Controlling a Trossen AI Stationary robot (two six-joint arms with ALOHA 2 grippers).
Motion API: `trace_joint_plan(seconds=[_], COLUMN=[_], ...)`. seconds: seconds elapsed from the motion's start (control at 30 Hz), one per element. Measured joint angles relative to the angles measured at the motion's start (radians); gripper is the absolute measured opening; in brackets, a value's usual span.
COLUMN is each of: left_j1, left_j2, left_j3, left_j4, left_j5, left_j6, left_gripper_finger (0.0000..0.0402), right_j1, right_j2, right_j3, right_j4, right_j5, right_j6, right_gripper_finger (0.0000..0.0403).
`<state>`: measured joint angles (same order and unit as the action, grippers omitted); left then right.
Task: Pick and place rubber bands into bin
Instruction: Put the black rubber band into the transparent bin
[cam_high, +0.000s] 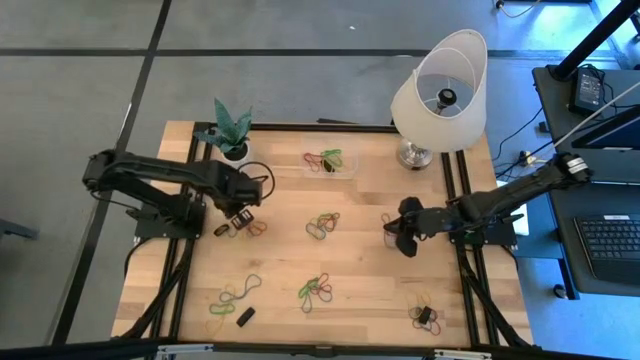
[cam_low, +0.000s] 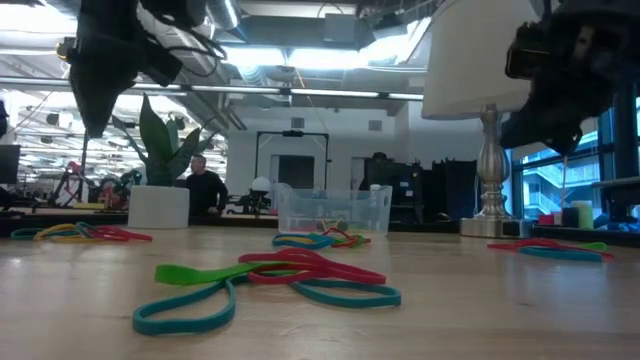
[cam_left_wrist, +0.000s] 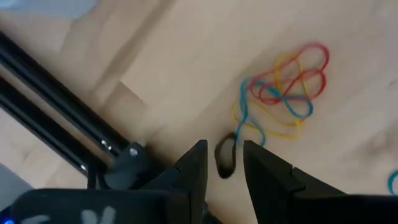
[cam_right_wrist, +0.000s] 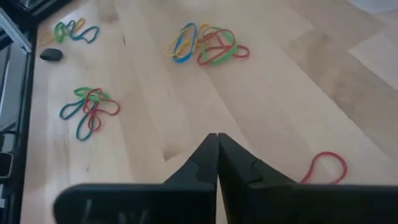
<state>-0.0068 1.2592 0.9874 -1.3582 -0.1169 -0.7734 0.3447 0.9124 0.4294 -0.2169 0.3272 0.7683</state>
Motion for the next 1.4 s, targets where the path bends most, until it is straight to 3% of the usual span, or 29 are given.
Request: trace_joint_plan(seconds=[0.17, 0.4, 0.6, 0.8, 0.97, 1.17, 1.4], left_j1=[-0.037, -0.098, -0.140, -0.144, -0.144, -0.144, -0.142], left_j2=[0.059, 0.101, 0.093, 0.090, 0.091, 0.090, 0.091], left_j3=[0.000, -0.021, -0.171, -0.326, -0.402, -0.452, -0.410], left_j4=[0.001, 0.011, 0.037, 0.246, 0.290, 0.372, 0.395], left_j5=[0.057, 0.053, 0.133, 0.245, 0.206, 0.218, 0.213], left_j6=[0.023, 0.023, -0.023, -0.051, -0.081, -0.104, -0.130], left_gripper_finger=[0.0110, 0.0168, 0.0207, 0.0214, 0.0208, 0.0165, 0.0019], right_j1=[0.000, 0.000, 0.000, 0.000, 0.000, 0.000, 0.000], right_j2=[-0.033, -0.047, -0.047, -0.047, -0.047, -0.047, -0.047], right_j3=[-0.011, -0.011, -0.011, -0.011, -0.011, -0.011, -0.011], right_j4=[0.002, 0.004, 0.005, 0.006, 0.016, 0.019, 0.019], right_j5=[-0.038, -0.041, -0.061, -0.061, -0.061, -0.060, -0.060], right_j6=[-0.063, -0.101, -0.101, -0.100, -0.096, -0.096, -0.097], right_gripper_finger=[0.0009, 0.0009, 0.0009, 0.0009, 0.0009, 0.0009, 0.0010])
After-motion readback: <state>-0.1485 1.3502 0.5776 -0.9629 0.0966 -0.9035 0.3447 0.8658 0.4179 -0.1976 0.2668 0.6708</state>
